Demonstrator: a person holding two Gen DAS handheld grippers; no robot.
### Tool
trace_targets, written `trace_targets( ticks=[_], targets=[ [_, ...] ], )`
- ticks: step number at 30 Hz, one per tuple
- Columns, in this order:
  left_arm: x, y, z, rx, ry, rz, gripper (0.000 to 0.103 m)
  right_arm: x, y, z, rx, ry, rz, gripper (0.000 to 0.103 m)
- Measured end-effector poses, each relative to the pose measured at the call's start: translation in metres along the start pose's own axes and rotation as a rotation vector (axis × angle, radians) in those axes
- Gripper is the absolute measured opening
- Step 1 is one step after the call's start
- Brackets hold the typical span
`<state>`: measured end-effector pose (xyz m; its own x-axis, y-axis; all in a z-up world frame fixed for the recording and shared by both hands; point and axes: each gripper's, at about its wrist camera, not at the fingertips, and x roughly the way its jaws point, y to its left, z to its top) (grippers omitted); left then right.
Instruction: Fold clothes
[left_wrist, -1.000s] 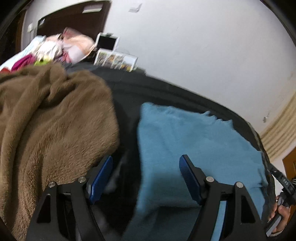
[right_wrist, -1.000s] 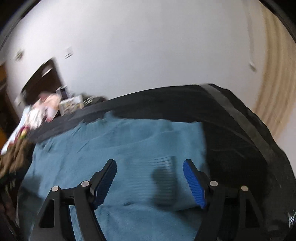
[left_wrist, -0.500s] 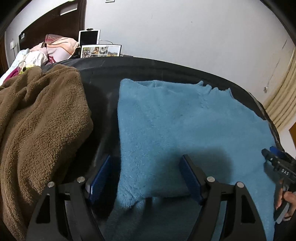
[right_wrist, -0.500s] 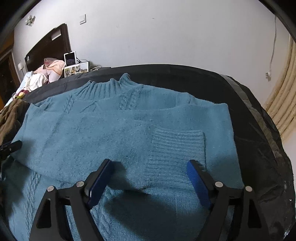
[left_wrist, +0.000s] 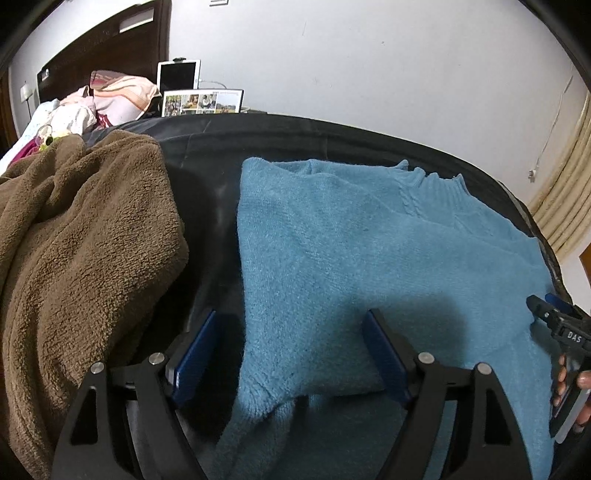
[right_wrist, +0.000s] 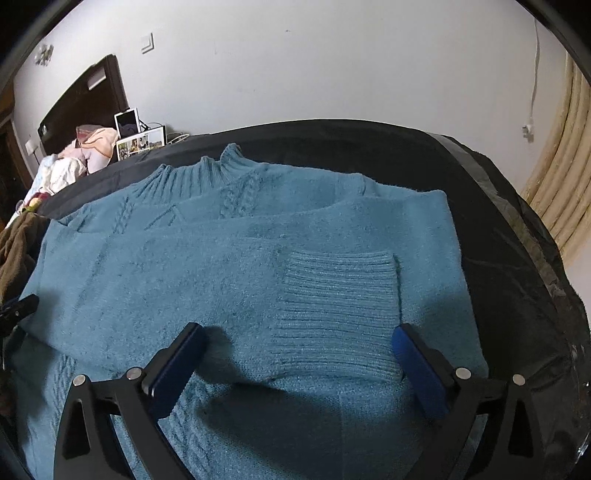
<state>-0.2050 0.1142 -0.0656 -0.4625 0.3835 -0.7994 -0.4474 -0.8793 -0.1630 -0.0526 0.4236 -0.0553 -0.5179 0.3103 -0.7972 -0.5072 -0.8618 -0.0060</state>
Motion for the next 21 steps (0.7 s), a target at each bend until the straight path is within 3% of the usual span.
trace_targets(
  ticks=[5,10,14,21],
  targets=[
    [-0.029,0.006,-0.009,0.015,-0.021,-0.021,0.083,-0.002,0.003,-0.002,0.011,-0.005,-0.034,0.102],
    [-0.066,0.013,-0.04,0.071,-0.031,-0.04,0.083,-0.025,-0.001,-0.012,0.05,-0.056,-0.048,0.102],
    [-0.09,0.022,-0.063,0.069,-0.02,-0.087,0.083,-0.069,-0.004,-0.03,0.013,-0.146,0.035,0.102],
    [-0.13,0.024,-0.109,0.145,-0.024,-0.099,0.083,-0.153,-0.006,-0.082,-0.083,-0.274,0.132,0.102]
  ],
)
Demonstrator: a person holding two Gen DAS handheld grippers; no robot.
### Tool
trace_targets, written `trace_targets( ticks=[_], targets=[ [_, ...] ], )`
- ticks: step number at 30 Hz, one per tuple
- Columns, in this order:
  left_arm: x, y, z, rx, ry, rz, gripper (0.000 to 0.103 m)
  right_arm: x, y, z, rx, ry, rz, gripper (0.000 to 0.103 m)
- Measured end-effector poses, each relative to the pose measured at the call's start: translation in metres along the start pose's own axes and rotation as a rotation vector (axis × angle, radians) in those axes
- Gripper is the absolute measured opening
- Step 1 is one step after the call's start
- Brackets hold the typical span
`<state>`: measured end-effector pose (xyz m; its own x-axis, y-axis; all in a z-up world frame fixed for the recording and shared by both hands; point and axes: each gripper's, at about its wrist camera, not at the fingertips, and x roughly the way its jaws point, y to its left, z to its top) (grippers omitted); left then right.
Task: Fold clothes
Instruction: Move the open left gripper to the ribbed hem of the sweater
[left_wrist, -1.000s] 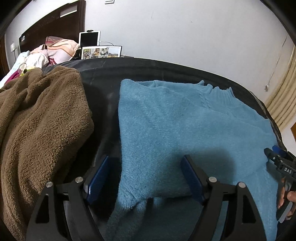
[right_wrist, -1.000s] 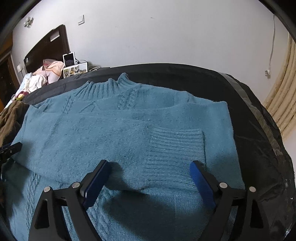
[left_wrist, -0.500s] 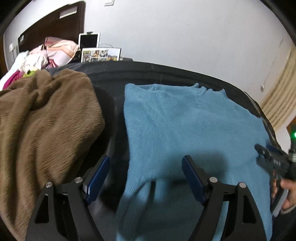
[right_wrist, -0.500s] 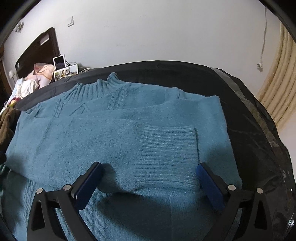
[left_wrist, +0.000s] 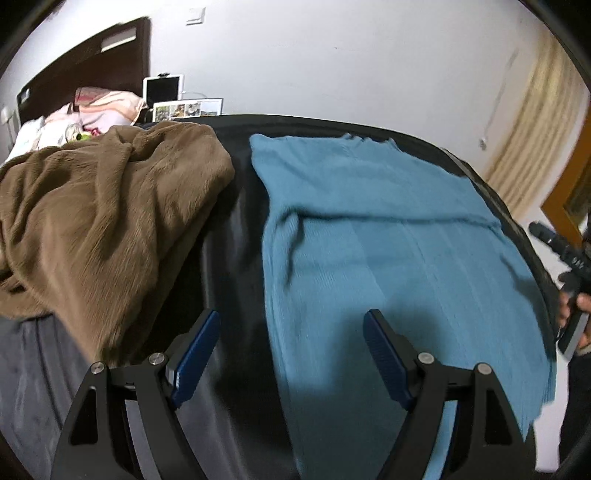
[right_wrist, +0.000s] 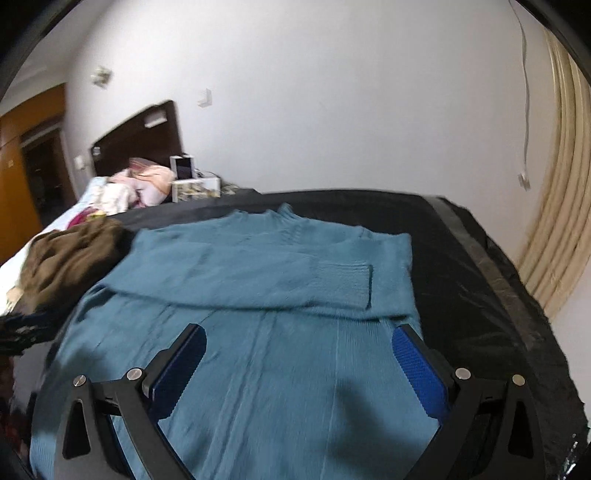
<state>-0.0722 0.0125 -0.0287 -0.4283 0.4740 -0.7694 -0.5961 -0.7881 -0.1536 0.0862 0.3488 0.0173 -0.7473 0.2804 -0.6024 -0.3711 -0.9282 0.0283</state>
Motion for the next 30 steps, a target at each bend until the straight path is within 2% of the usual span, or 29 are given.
trace_targets(
  ticks=[4,9,15,17,22,27,30],
  targets=[
    [-0.025,-0.011,-0.03,0.078,-0.013,-0.001,0.083,-0.041,0.011,-0.023,-0.045,-0.035,0.027,0.102],
    [-0.057,-0.021,-0.07,0.248,-0.051,0.029,0.083,-0.072,0.033,-0.058,-0.133,-0.046,0.058,0.102],
    [-0.087,-0.025,-0.114,0.447,-0.101,0.115,0.083,-0.077,0.068,-0.086,-0.232,-0.023,0.142,0.102],
    [-0.095,-0.025,-0.126,0.49,-0.104,0.113,0.083,-0.076,0.083,-0.092,-0.278,-0.014,0.17,0.102],
    [-0.102,-0.026,-0.153,0.624,-0.09,0.098,0.083,-0.07,0.12,-0.105,-0.415,0.017,0.164,0.102],
    [-0.099,-0.041,-0.183,0.793,-0.111,0.123,0.083,-0.062,0.129,-0.111,-0.418,0.052,0.175,0.102],
    [-0.099,-0.053,-0.192,0.858,-0.125,0.101,0.083,-0.058,0.123,-0.107,-0.367,0.063,0.191,0.102]
  ],
)
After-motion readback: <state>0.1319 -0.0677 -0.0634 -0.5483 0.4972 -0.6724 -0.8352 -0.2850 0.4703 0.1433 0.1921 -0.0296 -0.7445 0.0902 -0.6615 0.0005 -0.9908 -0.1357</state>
